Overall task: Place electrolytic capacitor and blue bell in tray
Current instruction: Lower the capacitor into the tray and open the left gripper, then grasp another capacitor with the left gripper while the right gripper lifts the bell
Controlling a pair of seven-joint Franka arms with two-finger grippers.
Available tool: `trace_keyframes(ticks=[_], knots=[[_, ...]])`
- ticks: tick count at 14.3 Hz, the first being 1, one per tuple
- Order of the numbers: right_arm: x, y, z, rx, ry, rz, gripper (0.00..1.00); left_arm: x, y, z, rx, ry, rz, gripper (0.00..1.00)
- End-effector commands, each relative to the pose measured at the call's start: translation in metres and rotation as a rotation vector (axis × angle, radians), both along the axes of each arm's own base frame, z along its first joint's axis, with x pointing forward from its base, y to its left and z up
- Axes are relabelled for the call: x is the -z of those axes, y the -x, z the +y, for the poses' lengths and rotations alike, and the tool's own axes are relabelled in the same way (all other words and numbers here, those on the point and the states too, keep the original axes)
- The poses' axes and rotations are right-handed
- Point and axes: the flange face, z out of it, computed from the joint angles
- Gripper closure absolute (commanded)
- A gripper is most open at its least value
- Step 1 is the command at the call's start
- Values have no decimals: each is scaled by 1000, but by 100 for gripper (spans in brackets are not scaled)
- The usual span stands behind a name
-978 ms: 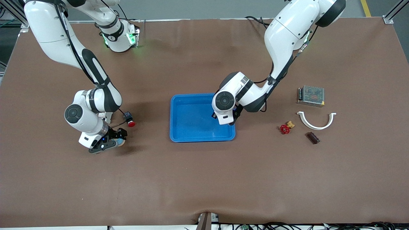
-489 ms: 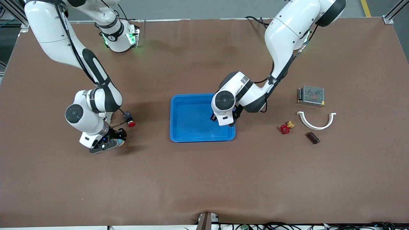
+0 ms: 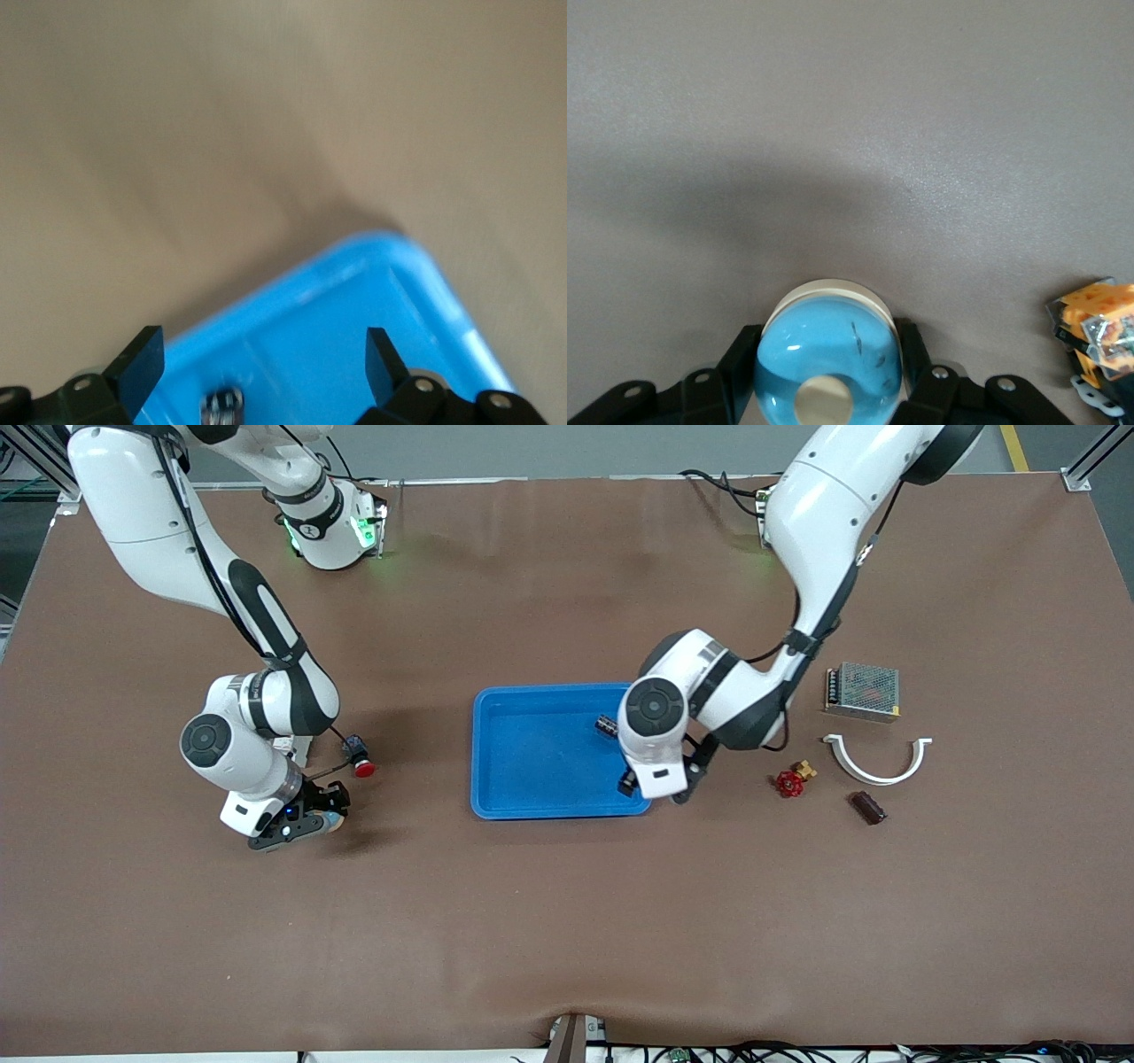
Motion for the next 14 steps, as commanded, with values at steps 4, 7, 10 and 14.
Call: trace_keyframes(ticks=[4,7,10,14], knots=[[-66,-34,19,60,-18,110,44,-52,-48,120,160,-28,57,0],[-89,-35,41,151,-18,134,44,-47,-67,212,280,-6,160,0],[-110,-24,83,255,-14,158,44,-30,-79,295,363,44,207,3],[-122,-2,139,403,-87,245,44,-15,-85,344,381,9,213,14]])
